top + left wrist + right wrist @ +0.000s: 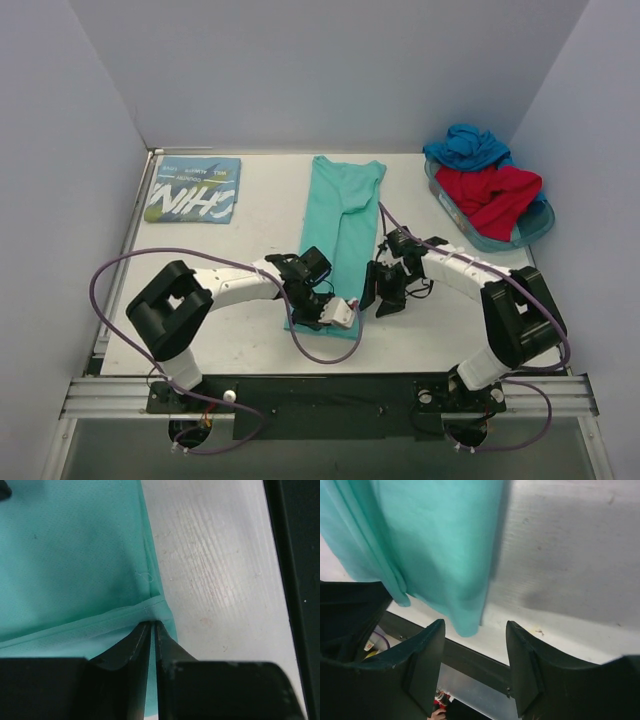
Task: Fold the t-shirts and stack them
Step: Rotate the tshirt 85 degrees, then grab the bottom of the folded rectangular tshirt with both arms
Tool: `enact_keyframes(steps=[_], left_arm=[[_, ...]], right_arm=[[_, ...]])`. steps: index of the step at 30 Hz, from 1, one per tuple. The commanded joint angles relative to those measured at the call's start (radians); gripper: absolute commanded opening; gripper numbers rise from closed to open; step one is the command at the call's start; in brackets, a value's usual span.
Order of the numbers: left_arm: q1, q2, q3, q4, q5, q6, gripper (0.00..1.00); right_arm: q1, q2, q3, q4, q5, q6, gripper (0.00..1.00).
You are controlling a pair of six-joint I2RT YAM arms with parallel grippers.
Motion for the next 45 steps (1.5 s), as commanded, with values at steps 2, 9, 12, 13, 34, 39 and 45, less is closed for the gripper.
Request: enact_keyframes(steps=[2, 9, 12, 13, 34, 39, 45], left_arm=[[-0.01, -0.01, 0.076, -0.062, 0.009, -0.086, 0.22], [0.019, -0.162, 0.046, -0.239, -0.02, 0.069, 0.59], [0.025, -0.199, 0.063, -0.269, -0.043, 0.095, 0.66], [0.033, -0.211, 0.061, -0.297, -0.048, 0.116, 0.66], [0.007, -0.331, -0.399, 0.237, -0.25, 0.391, 0.53], [0.005, -0.343, -0.404, 0.241, -0.247, 0.391, 0.42], [-0.03, -0.365, -0.396, 0.2, -0.241, 0.354, 0.14]], right_arm=[[0.014, 0.059, -0.021, 0.046, -0.114, 0.027, 0.45], [0.057, 0.064, -0.126, 0.057, -0.141, 0.048, 0.44], [0.076, 0.058, -0.161, 0.103, -0.154, 0.068, 0.44], [0.08, 0.065, -0.167, 0.118, -0.17, 0.082, 0.44], [0.074, 0.023, -0.143, 0.026, -0.067, 0.085, 0.31], [0.076, 0.007, -0.111, 0.009, -0.032, 0.096, 0.38], [0.093, 0.141, -0.08, 0.12, -0.124, 0.116, 0.21]])
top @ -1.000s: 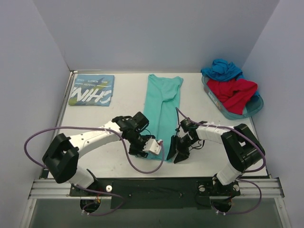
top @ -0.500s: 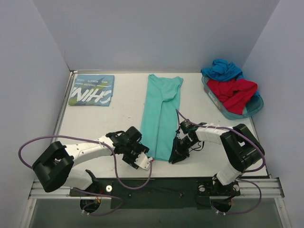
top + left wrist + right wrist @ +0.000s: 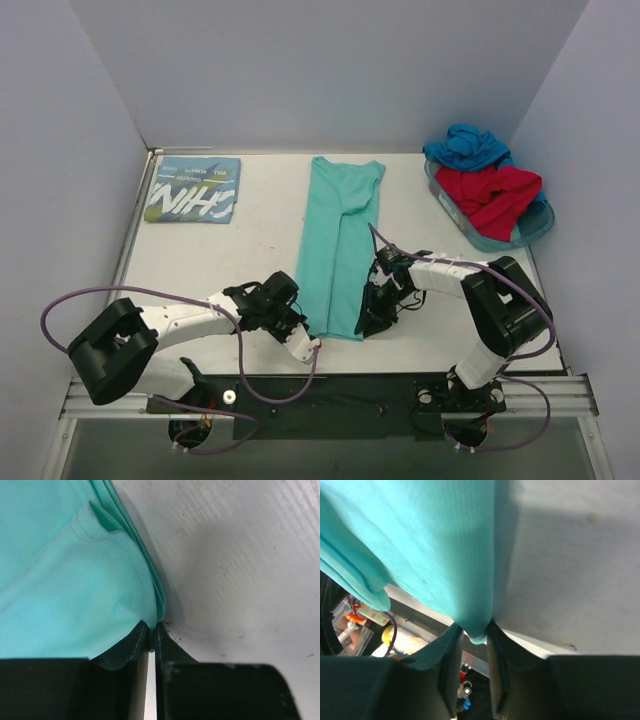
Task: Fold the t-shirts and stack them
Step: Grab the bottom of the folded rectangular tshirt with both arms, then fold the folded rectangular tshirt in 1/3 of the way
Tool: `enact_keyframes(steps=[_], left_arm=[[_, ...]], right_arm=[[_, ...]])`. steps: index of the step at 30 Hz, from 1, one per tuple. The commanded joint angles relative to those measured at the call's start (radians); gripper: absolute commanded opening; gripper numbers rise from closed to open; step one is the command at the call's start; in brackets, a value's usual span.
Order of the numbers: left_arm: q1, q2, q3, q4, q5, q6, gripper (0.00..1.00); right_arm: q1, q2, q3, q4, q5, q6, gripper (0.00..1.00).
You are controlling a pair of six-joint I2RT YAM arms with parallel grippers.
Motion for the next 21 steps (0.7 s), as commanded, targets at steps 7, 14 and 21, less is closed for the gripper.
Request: enact_keyframes(steps=[7, 14, 21], left_arm=[[-0.051, -0.075, 0.174, -0.363, 0.117, -0.344, 0.0], [0.01, -0.117, 0.294, -0.502, 0.127, -0.49, 0.0], [0.17, 0.053, 0.519, -0.466, 0.199, -0.564, 0.0]], right_arm=[[0.063, -0.13, 0.016, -0.215, -0.002, -0.04, 0.0], [0.117, -0.34, 0.007, -0.412, -0.044, -0.038, 0.0], [-0.067, -0.178, 0.29, -0.474, -0.027, -0.17, 0.0]])
